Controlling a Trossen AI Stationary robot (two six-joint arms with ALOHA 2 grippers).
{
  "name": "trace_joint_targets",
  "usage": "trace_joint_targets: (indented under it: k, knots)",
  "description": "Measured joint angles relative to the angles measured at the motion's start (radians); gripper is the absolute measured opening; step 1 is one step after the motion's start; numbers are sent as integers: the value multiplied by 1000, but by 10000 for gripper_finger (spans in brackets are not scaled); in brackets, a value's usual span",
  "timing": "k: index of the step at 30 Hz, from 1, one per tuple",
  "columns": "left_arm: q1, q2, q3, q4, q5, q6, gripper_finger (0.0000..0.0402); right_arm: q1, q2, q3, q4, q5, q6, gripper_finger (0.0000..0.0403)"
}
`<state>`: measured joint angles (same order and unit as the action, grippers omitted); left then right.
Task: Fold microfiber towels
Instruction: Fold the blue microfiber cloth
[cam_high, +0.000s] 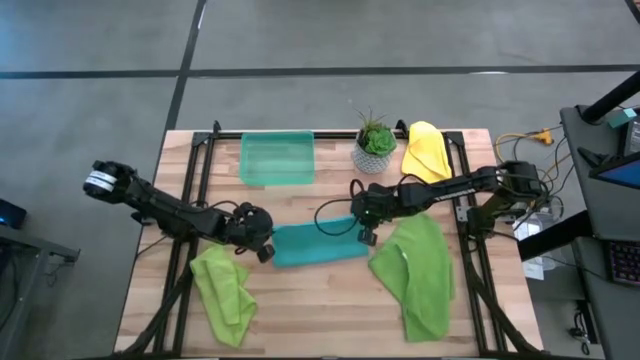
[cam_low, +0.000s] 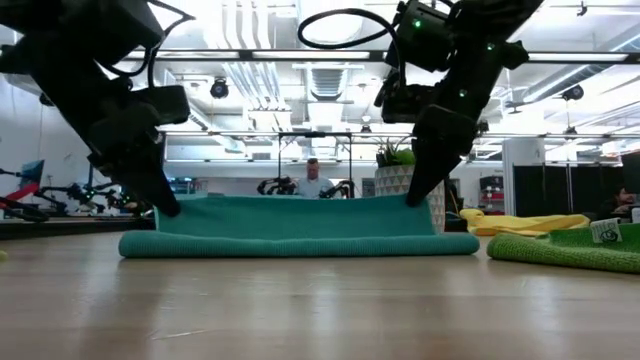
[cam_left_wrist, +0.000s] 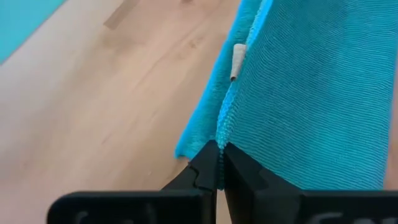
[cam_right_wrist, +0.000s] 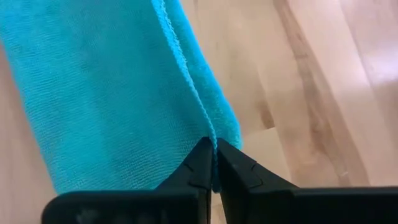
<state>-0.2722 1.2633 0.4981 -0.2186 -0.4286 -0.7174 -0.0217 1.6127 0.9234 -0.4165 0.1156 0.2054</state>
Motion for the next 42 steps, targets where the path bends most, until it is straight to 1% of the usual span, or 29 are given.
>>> trace_joint_targets:
  k: [3,12,14,16,20,23,27,30,33,35,36,39,42]
  knots:
    - [14,0,-6,-1,0,-1,26,-18,0,0,1,-3,5,32]
    - [48,-12,-10,-6,0,-9,135,-61,-21,0,4,-9,67,116]
    - [53,-29,-10,-17,1,-11,150,-62,-41,0,4,-10,79,129]
    - [60,-50,-9,-27,2,-20,157,-57,-64,0,5,-36,82,138]
    - [70,-109,-9,-73,11,-103,159,-32,-99,0,7,-151,82,145]
    - [69,-161,-15,-84,59,-95,159,10,-115,-1,7,-223,84,144]
    - [63,-200,-17,-73,145,35,160,89,-118,-2,12,-228,115,136]
    - [63,-200,-17,-74,159,72,160,142,-107,-2,59,-210,147,128]
    - [89,-157,-17,-49,173,70,155,182,-83,-6,121,-163,202,120]
    - [108,-109,-17,12,198,77,141,195,-56,-6,146,-133,247,113]
    - [117,-83,-16,61,216,92,132,196,-42,-6,150,-129,273,109]
    - [152,-1,9,139,255,158,97,194,10,-6,147,-126,348,95]
    - [189,76,52,154,271,203,60,194,54,-6,142,-130,380,78]
